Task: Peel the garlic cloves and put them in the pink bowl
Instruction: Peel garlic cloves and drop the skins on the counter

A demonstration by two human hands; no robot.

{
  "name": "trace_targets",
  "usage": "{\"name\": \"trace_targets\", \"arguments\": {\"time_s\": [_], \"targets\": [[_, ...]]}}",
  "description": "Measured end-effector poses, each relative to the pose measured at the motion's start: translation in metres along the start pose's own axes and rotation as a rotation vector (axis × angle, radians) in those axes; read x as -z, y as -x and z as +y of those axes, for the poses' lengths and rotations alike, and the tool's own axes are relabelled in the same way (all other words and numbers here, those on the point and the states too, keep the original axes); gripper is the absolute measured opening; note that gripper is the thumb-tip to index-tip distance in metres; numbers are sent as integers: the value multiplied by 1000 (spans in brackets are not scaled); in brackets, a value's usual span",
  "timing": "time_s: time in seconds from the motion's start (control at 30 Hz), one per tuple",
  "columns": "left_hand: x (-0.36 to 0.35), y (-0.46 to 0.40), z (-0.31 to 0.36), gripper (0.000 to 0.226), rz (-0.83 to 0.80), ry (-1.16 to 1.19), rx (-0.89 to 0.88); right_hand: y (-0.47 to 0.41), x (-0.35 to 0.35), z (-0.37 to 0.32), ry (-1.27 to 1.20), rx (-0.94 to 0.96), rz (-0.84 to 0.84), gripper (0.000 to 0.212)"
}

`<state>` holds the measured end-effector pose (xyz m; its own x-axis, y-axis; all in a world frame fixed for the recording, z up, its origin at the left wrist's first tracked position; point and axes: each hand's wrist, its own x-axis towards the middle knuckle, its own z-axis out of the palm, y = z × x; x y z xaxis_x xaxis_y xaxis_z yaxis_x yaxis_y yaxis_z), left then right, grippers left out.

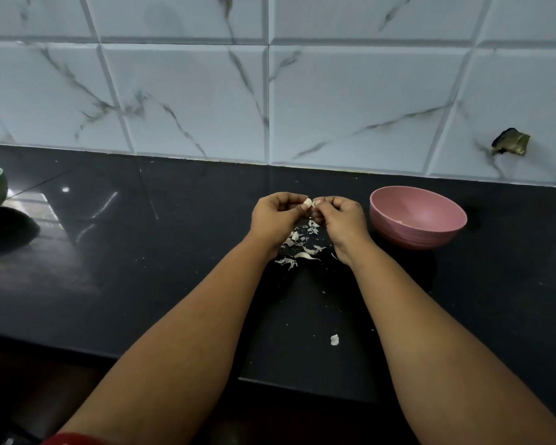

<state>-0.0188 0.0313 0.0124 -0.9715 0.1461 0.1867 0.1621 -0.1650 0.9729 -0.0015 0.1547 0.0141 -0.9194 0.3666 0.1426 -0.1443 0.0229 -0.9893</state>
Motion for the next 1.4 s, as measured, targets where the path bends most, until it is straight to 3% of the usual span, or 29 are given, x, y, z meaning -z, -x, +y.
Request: {"name": "trace_targets", "arguments": {"time_s": [0.1,0.2,0.33,0.67,0.93,1.07,1.23,1.4], "targets": [[2,-3,0,9,24,11,2,-2,3,2,17,-18,53,17],[3,-6,-1,10,52,-15,-11,-6,9,4,191,10,70,16],[2,-7,-4,10,56,-46,-16,-3,8,-1,327,45,80,33],[2,-6,-3,10,69,-77,-7,6,16,-12,610,232,128,8],[3,-4,-2,11,92,-125,-14,4,13,-8,588,328,107,20],[2,-4,-2,10,80,-139,-30,4,8,-6,549,281,56,26],[2,-3,0,12,91,-133,-30,-1,3,1,327,245,38,4],[2,-3,1,14,64,-163,-27,3,3,0,188,162,-37,8]]}}
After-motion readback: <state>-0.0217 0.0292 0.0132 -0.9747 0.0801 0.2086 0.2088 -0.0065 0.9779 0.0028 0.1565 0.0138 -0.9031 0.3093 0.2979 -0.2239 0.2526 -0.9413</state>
